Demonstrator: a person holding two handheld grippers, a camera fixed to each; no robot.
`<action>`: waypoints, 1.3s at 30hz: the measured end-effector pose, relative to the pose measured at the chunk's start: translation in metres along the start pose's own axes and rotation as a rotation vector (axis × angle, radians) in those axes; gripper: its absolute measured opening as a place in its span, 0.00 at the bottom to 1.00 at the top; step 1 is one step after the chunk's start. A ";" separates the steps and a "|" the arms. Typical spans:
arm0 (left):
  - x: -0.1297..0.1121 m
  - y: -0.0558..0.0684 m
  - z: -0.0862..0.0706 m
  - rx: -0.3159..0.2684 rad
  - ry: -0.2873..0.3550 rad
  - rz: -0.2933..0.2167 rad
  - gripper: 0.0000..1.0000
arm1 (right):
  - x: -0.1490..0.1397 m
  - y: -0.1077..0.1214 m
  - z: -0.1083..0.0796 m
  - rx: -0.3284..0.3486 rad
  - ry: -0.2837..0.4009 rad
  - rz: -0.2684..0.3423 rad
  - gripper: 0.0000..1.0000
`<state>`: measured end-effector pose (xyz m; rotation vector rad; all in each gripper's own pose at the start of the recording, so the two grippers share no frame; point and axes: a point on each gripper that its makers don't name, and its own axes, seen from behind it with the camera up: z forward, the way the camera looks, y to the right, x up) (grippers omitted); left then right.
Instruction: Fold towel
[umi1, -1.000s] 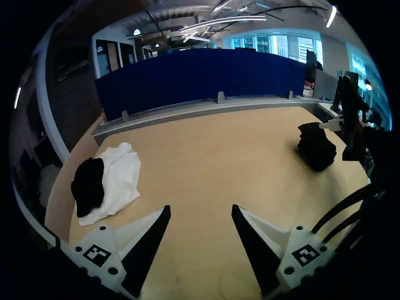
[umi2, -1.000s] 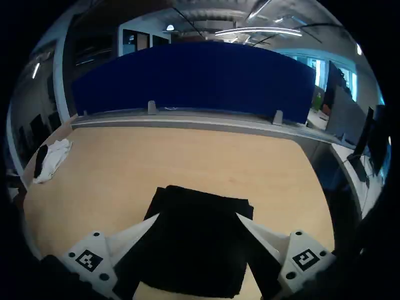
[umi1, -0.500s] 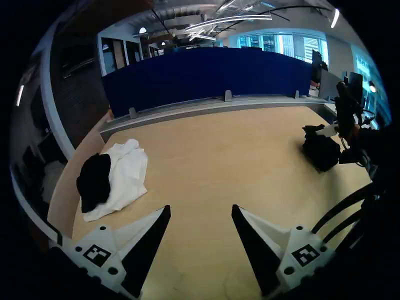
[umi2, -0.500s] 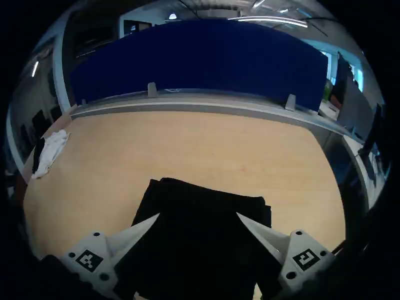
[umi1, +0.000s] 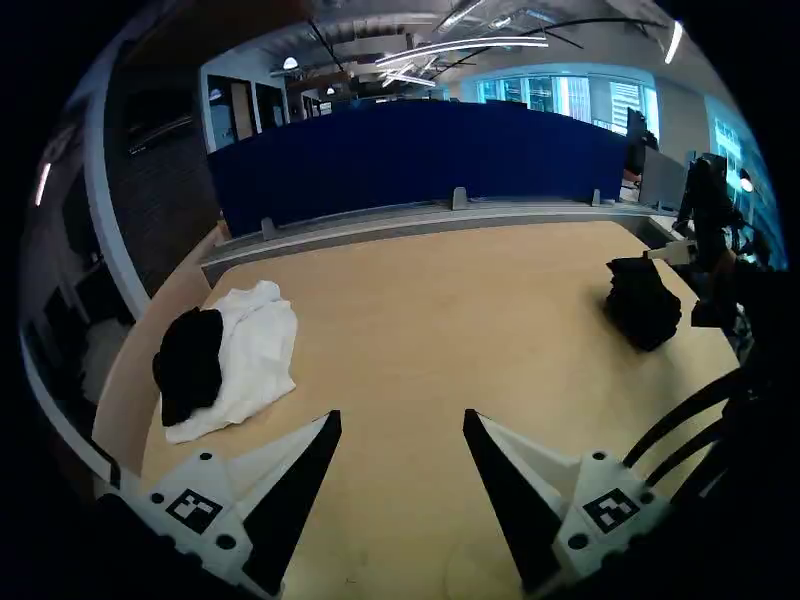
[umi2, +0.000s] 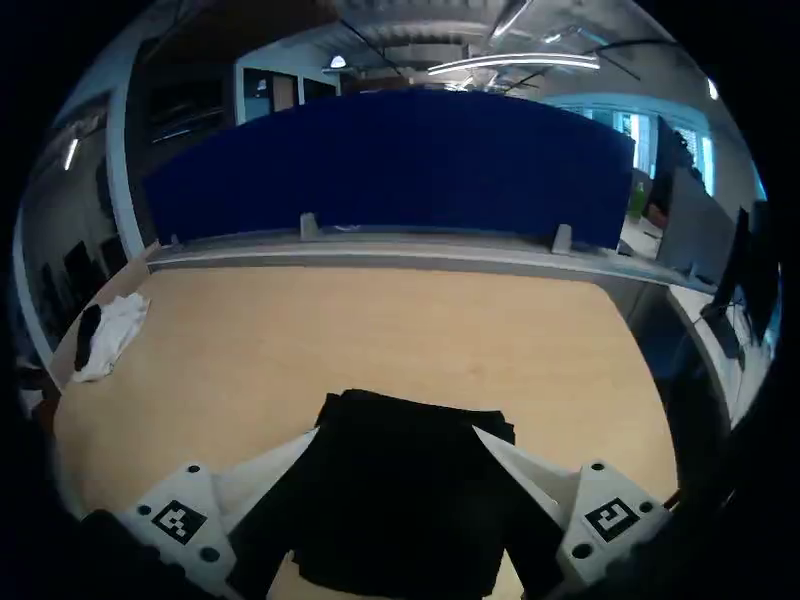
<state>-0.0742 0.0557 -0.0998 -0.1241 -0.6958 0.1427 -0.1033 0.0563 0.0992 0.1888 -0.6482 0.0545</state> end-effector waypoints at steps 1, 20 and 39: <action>0.000 0.000 0.000 -0.002 0.003 -0.001 0.90 | 0.002 -0.002 -0.005 -0.002 0.007 -0.005 0.99; 0.033 -0.016 -0.003 -0.023 0.123 -0.053 0.90 | 0.033 -0.081 -0.119 0.002 0.289 0.027 0.98; 0.085 -0.028 -0.010 -0.028 0.343 -0.134 0.90 | 0.050 -0.120 -0.175 -0.070 0.510 0.110 0.99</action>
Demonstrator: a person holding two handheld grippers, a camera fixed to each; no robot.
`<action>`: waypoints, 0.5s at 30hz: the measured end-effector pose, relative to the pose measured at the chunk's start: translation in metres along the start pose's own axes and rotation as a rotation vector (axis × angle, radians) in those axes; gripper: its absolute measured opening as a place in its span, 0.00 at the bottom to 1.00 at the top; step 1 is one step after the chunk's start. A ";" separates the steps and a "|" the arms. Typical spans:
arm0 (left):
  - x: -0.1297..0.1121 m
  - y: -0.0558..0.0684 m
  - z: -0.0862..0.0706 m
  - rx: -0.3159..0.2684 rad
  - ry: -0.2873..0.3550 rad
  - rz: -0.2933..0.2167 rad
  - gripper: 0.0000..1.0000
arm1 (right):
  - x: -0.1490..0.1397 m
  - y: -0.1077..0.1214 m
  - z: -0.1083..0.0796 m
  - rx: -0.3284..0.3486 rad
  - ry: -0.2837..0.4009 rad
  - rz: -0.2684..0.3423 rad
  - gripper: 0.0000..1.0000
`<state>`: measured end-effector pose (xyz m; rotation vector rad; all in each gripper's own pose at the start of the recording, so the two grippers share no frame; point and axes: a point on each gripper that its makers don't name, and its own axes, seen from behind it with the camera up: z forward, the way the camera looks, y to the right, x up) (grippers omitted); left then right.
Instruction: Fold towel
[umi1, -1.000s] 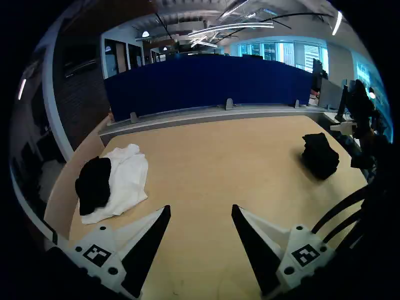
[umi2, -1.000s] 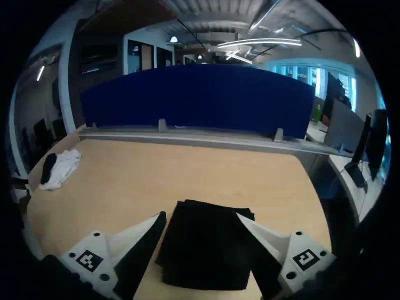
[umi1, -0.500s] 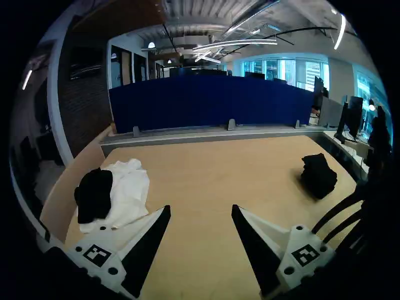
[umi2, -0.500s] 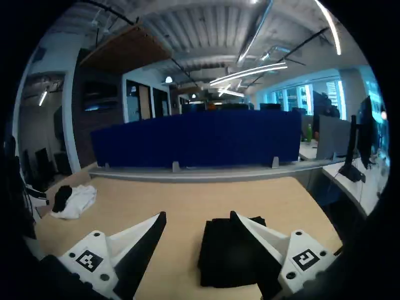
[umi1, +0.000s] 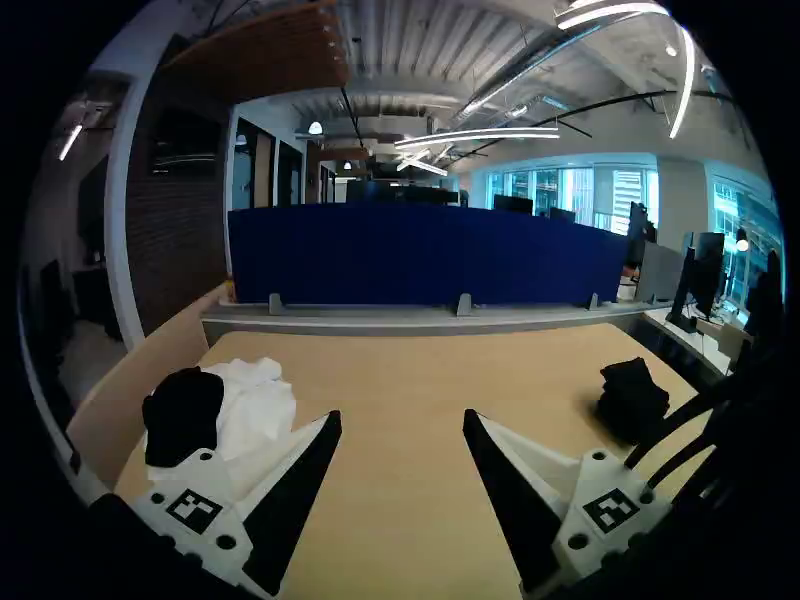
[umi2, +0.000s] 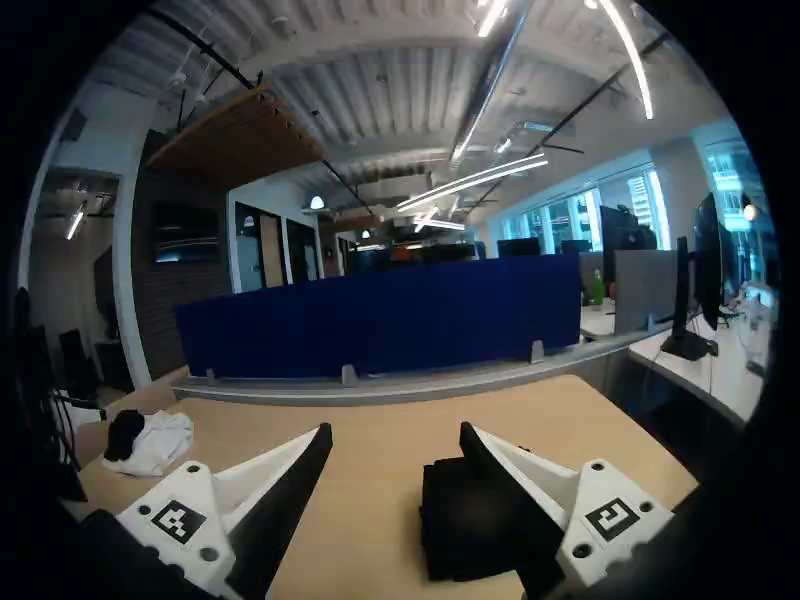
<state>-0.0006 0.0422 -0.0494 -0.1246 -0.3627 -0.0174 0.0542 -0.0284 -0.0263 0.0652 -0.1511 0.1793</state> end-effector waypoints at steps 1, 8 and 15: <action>0.004 0.000 0.001 0.000 0.019 -0.004 0.90 | 0.000 -0.001 0.000 -0.001 -0.002 -0.002 0.99; 0.024 -0.005 0.007 0.008 0.133 -0.022 0.90 | -0.004 -0.012 -0.001 0.006 -0.021 -0.011 0.99; 0.030 -0.007 0.015 0.022 0.204 0.031 0.90 | -0.004 -0.027 0.002 0.039 -0.046 -0.017 1.00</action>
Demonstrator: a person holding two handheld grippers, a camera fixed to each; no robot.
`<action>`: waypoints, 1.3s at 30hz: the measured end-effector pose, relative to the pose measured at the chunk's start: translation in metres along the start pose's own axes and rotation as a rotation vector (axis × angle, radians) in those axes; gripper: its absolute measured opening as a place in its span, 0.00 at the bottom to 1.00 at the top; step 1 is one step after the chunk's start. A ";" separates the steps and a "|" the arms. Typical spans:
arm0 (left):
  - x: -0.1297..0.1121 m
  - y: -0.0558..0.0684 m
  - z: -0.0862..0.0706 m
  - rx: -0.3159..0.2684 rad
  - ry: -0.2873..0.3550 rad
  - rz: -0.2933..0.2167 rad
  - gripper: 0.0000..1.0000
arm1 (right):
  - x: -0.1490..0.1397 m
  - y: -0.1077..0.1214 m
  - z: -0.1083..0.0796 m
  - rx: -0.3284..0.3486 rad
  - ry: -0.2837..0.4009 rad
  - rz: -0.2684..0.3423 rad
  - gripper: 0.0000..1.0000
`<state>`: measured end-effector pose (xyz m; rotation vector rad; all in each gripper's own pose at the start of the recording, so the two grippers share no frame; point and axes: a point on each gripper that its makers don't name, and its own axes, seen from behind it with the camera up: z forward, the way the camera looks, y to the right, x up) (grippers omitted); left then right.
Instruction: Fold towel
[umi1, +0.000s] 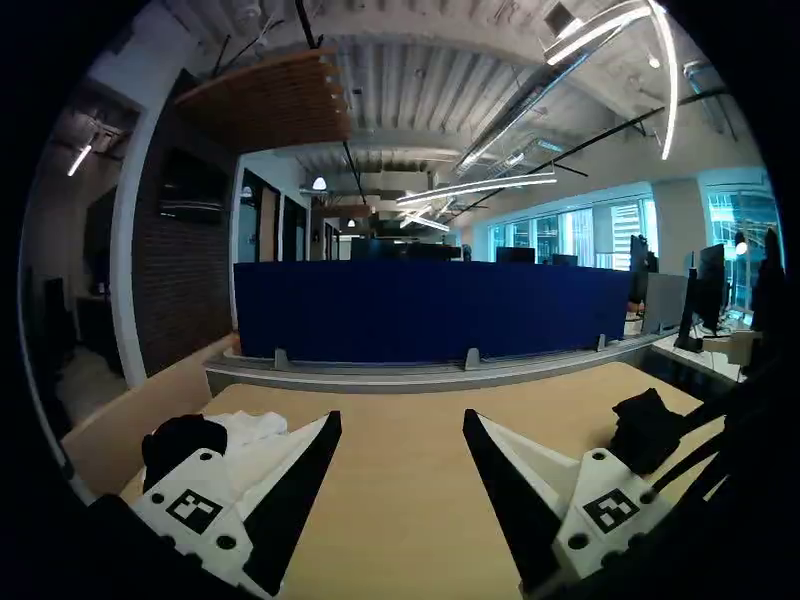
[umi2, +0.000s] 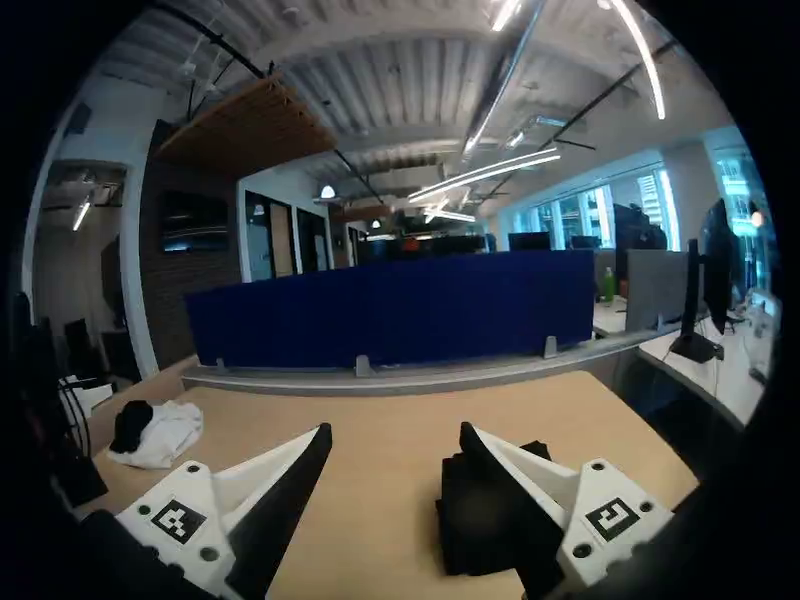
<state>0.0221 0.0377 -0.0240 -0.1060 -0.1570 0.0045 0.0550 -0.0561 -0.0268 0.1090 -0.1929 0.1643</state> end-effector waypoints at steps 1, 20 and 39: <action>-0.001 0.000 0.002 0.003 0.009 0.005 0.90 | -0.001 -0.002 0.001 0.003 -0.007 0.000 0.99; -0.044 -0.019 0.017 0.066 0.113 0.031 0.90 | -0.006 0.009 0.029 -0.035 -0.048 -0.004 1.00; -0.132 -0.039 0.032 0.095 0.158 0.015 0.90 | -0.027 0.011 0.055 -0.053 -0.003 -0.024 0.99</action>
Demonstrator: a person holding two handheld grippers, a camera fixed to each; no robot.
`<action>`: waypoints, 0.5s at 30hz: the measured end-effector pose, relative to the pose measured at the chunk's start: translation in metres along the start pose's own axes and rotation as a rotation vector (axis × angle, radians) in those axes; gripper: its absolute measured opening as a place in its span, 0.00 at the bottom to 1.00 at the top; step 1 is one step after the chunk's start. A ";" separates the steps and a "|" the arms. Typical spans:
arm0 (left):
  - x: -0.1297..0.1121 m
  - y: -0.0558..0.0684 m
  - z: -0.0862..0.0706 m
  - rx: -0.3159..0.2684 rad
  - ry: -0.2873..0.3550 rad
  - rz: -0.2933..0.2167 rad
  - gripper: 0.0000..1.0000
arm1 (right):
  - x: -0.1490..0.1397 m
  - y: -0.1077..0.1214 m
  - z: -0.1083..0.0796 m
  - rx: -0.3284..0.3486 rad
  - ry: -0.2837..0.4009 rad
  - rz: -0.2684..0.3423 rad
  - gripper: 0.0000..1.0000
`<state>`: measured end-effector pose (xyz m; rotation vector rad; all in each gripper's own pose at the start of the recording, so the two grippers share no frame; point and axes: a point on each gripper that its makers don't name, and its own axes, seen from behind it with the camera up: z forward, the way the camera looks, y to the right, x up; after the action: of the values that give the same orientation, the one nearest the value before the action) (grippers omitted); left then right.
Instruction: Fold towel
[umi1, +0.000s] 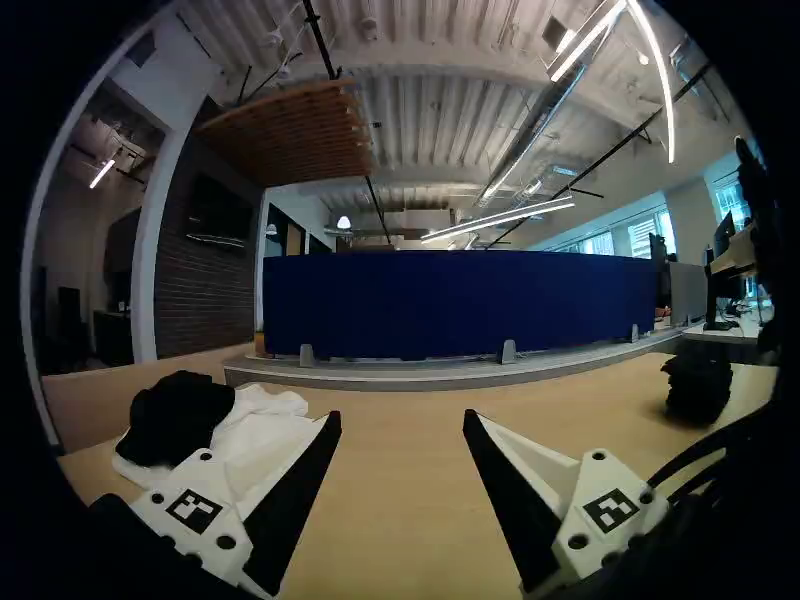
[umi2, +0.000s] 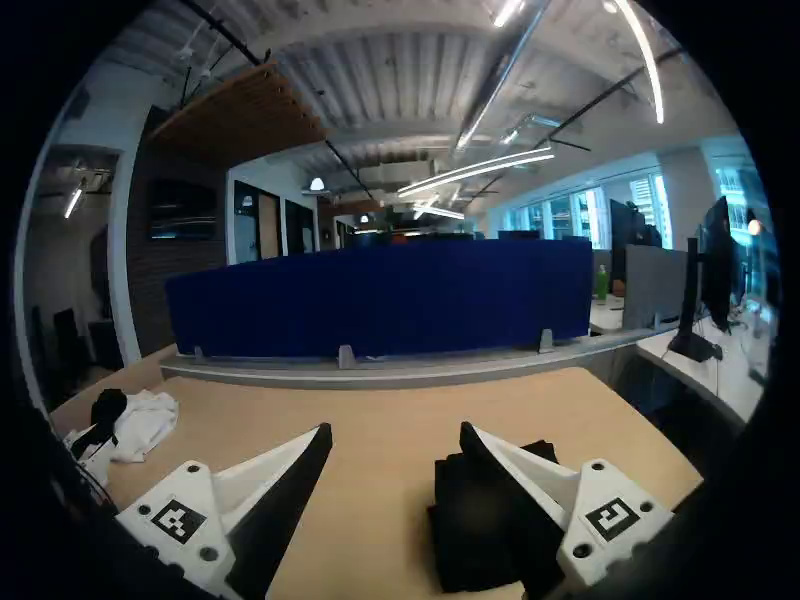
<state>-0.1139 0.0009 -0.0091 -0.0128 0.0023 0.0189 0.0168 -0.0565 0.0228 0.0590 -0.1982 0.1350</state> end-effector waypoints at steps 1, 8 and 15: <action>-0.001 -0.001 0.000 0.001 0.001 -0.002 0.90 | 0.001 -0.001 0.001 0.003 0.003 0.000 1.00; -0.011 -0.006 0.002 0.007 -0.004 -0.016 0.90 | 0.011 -0.003 0.003 0.008 0.021 -0.003 0.99; -0.020 -0.004 0.006 0.004 -0.030 -0.011 0.90 | 0.019 -0.002 0.002 0.006 0.034 -0.006 0.99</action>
<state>-0.1335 -0.0030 -0.0032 -0.0083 -0.0279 0.0077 0.0351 -0.0564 0.0285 0.0635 -0.1634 0.1304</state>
